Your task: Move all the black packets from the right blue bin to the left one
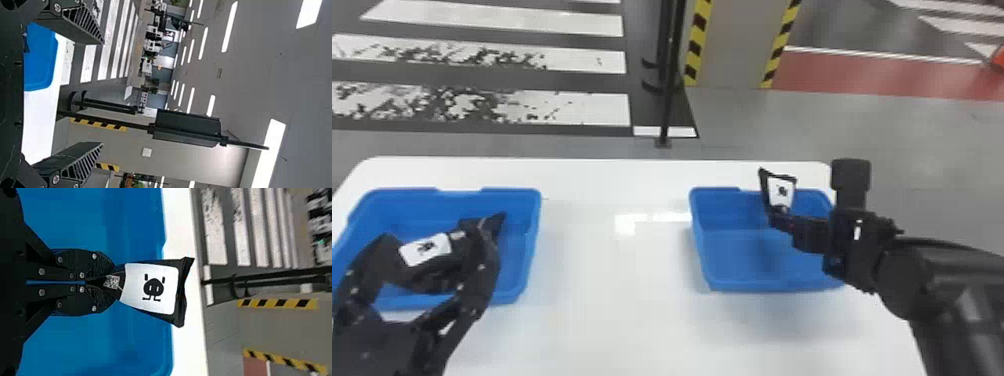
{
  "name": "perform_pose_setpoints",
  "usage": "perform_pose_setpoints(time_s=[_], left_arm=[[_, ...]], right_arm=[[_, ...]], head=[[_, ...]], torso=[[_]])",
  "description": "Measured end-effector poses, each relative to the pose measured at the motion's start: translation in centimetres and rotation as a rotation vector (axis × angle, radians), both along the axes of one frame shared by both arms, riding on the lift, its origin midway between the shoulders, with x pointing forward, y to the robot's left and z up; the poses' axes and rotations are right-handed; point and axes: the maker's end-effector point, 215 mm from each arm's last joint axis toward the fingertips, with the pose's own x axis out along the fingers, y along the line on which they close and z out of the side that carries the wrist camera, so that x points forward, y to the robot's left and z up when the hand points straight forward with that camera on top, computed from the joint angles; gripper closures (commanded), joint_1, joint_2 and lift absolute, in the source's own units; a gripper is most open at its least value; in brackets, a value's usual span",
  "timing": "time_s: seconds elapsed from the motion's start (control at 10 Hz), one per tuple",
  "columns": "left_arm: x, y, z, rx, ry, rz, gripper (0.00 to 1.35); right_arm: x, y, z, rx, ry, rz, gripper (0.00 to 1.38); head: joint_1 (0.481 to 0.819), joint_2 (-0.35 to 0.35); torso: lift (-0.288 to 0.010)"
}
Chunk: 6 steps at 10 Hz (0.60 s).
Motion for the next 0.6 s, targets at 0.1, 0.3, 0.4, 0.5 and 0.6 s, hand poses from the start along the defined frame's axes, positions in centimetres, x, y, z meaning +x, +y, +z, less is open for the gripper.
perform_pose_setpoints(time_s=[0.1, 0.3, 0.4, 0.5, 0.6], left_arm=[[0.3, 0.0, 0.0, -0.007, 0.000, -0.001, 0.11], [1.3, 0.7, 0.8, -0.020, -0.016, 0.004, 0.12], [1.9, 0.7, 0.9, -0.021, -0.015, -0.019, 0.12], [2.8, 0.7, 1.2, -0.018, -0.007, -0.053, 0.12], [3.8, 0.6, 1.7, -0.013, 0.011, -0.089, 0.11]], right_arm=[[2.0, 2.8, 2.5, 0.110, -0.137, 0.098, 1.15], [2.8, 10.6, 8.4, 0.302, -0.354, 0.295, 1.15], [1.7, 15.2, 10.9, 0.382, -0.425, 0.397, 1.15], [-0.1, 20.6, 12.3, 0.479, -0.457, 0.510, 1.15], [-2.5, 25.6, 12.7, 0.552, -0.447, 0.610, 1.15]], head=[[0.695, -0.096], [0.695, -0.018], [0.695, 0.045], [0.695, 0.082], [0.695, 0.154]], torso=[[-0.140], [-0.140], [-0.140], [-0.140], [-0.140]])
